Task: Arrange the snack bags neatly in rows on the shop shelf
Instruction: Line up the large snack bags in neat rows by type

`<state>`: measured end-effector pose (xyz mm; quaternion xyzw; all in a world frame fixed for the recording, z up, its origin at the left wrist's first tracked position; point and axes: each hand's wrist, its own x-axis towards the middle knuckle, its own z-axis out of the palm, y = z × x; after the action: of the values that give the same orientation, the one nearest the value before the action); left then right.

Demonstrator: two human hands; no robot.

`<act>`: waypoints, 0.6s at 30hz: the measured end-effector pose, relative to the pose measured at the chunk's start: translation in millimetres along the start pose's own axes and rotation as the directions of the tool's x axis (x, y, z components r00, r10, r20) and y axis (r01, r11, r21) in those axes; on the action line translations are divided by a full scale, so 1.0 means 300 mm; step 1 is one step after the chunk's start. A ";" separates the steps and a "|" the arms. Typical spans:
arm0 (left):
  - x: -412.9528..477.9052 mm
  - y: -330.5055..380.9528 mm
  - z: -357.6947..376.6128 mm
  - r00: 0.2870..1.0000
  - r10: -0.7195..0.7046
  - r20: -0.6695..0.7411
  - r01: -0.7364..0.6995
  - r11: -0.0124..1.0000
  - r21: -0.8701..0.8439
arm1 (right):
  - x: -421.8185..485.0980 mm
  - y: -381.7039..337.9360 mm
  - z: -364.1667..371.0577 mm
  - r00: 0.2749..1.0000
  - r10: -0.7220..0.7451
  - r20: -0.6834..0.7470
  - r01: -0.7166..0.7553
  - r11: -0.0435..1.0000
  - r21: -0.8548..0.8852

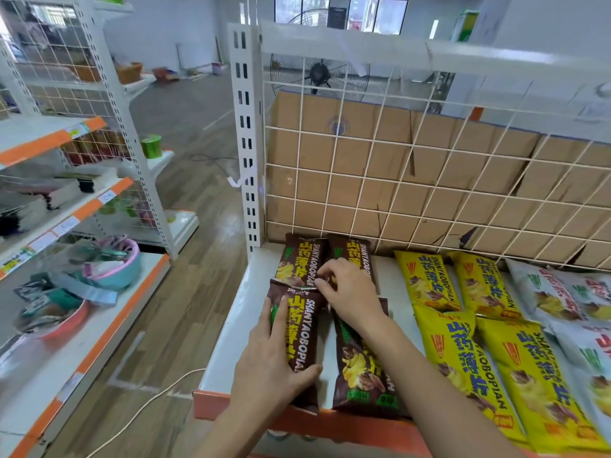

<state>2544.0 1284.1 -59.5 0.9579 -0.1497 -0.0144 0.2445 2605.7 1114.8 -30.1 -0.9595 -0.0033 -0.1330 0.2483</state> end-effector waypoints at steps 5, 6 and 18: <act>0.009 -0.013 -0.008 1.000 -0.006 0.008 0.007 0.998 -0.057 | -0.138 0.051 -0.056 0.963 0.217 -0.159 -0.213 0.976 0.043; 0.010 -0.013 -0.011 1.000 -0.003 -0.006 0.003 0.998 -0.061 | -0.172 0.059 -0.058 0.958 0.250 -0.139 -0.249 0.968 0.025; 0.125 0.060 -0.009 0.936 0.297 -0.189 -0.296 0.955 0.034 | -0.333 0.044 -0.061 0.885 0.459 0.078 -0.465 0.874 0.138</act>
<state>2575.1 1259.3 -46.9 0.9218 -0.2681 0.1157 0.2549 2505.6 1100.4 -46.8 -0.9133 0.2104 -0.0488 0.3453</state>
